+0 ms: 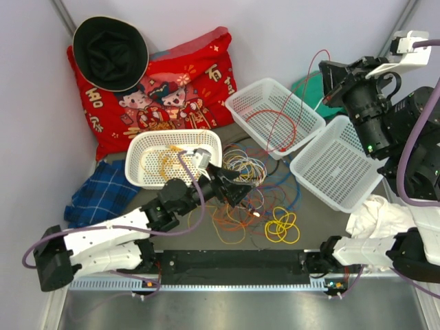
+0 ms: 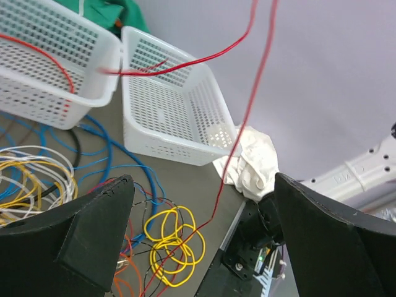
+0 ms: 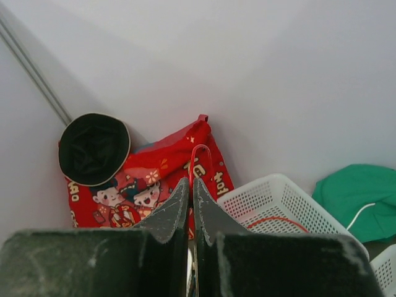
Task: Untangle the cables
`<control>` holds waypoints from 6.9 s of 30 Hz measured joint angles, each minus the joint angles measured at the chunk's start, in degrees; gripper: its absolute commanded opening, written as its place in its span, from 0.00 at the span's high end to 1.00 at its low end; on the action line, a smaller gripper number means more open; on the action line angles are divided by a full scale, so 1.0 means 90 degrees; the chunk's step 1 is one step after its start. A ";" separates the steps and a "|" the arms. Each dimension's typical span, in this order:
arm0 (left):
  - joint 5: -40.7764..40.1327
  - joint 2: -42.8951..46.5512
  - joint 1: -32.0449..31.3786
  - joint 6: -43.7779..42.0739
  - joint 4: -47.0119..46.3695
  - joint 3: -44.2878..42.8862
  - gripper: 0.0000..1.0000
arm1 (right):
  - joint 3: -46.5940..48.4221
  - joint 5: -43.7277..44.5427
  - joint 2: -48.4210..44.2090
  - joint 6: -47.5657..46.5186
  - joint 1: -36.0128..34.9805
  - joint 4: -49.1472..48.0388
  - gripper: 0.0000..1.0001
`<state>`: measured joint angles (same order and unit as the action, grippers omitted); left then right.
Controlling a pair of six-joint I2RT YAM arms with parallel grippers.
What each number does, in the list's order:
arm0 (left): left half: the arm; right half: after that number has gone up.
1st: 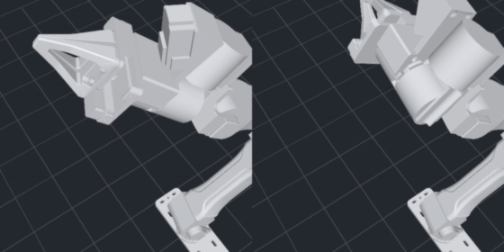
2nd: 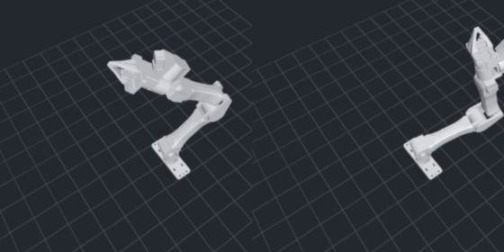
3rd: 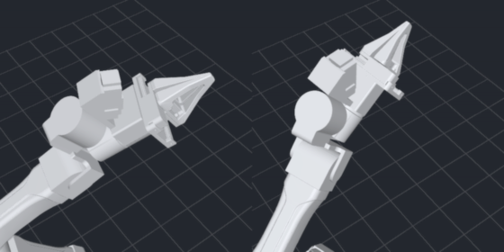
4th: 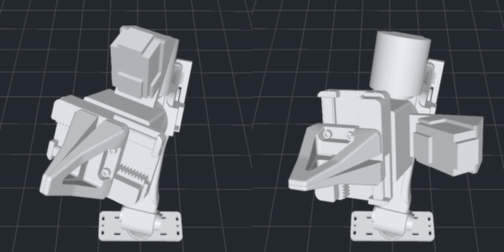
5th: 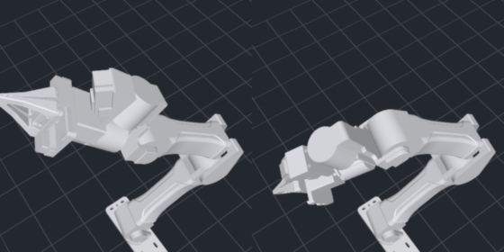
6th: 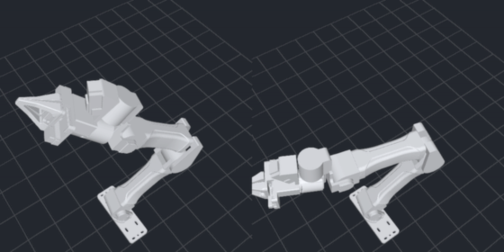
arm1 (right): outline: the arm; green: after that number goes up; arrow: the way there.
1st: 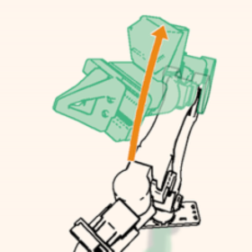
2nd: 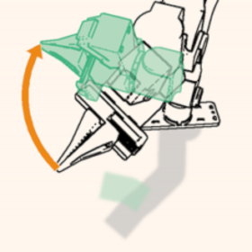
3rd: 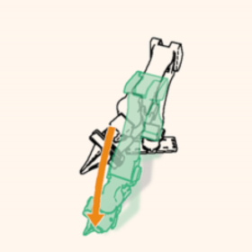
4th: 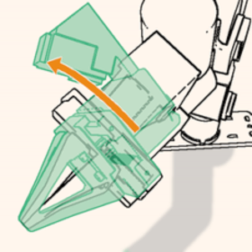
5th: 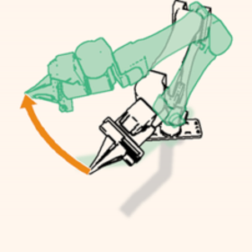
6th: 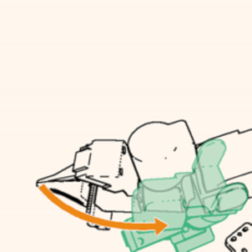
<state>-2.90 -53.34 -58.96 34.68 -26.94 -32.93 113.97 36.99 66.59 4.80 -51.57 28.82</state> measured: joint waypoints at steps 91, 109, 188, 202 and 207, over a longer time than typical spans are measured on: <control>0.1149 -0.8514 0.3194 0.0957 0.1885 -0.9423 0.01 | -0.1411 -0.3160 0.3473 0.2341 0.3449 -0.1370 0.42; -0.0588 -0.3264 0.1702 0.0551 0.3934 -0.4022 0.01 | -0.6424 -0.3840 -0.0675 0.2526 0.1630 -0.1523 0.43; -0.2042 0.1037 0.0270 -0.0359 0.3196 -0.1948 0.01 | -0.3713 -0.3395 -0.2193 0.2154 0.0146 0.2164 1.00; 0.0814 -0.0712 0.0262 -0.0148 0.1984 -0.1744 0.01 | -0.3711 -0.3757 -0.2220 0.2293 0.0146 0.2152 1.00; 0.1622 -0.1110 0.0216 0.0138 0.1511 -0.1469 0.01 | -0.3711 -0.3857 -0.2220 0.2334 0.0146 0.2152 1.00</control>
<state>11.70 -63.33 -57.01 35.92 -13.34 -46.15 80.58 2.28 46.61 25.80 -50.26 48.18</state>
